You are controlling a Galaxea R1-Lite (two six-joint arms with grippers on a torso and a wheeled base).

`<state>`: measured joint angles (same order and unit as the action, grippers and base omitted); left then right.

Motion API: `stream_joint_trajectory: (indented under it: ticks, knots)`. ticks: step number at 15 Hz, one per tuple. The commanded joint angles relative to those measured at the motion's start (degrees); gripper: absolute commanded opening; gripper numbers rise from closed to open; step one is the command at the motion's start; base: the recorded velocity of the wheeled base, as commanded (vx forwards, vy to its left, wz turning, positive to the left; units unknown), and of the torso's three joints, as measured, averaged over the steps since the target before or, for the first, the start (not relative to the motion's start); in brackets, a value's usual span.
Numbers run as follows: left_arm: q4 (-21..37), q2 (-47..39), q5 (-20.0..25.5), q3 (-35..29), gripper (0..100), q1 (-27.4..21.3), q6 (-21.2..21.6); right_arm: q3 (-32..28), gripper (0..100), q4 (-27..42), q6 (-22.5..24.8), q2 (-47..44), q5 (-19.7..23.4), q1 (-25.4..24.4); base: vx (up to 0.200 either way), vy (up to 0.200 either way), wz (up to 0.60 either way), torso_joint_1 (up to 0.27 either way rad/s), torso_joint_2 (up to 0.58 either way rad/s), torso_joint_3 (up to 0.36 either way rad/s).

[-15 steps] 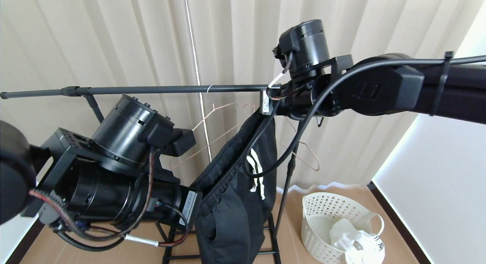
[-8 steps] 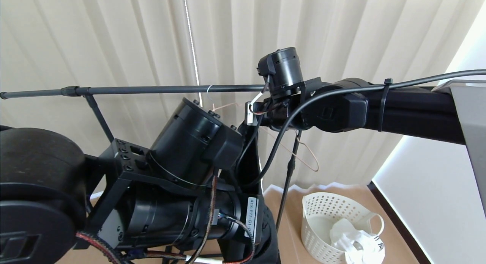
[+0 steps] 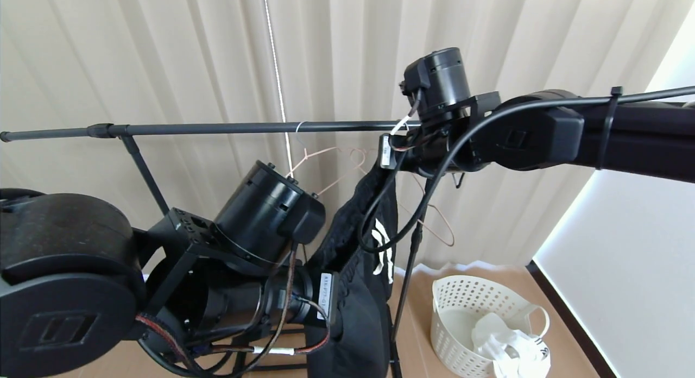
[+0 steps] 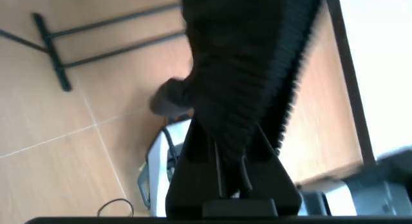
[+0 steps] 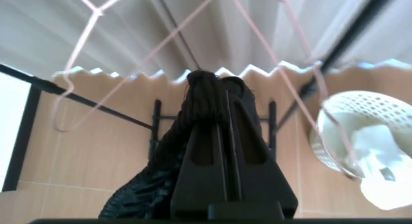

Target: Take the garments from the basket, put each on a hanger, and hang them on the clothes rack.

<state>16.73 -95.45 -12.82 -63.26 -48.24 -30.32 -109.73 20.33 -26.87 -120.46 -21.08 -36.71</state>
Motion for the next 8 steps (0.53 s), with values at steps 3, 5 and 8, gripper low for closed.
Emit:
stream_joint_trajectory:
  ticks: [3,5,8]
  knots:
    - [-0.5,-0.8,-0.1,-6.4,0,9.9,4.5,21.8,0,-0.6,0.3,19.3,1.1,3.7,0.0,0.0,0.0,0.0,0.0,0.0]
    - [-0.4,-6.5,-0.3,-14.2,0,11.4,4.8,28.5,0,-0.6,3.1,22.5,3.1,3.0,0.0,0.0,0.0,0.0,0.0,0.0]
    - [0.0,-11.4,-0.4,-22.8,0,12.1,5.2,29.3,0,0.5,5.7,22.5,1.0,3.0,0.0,0.0,0.0,0.0,0.0,0.0]
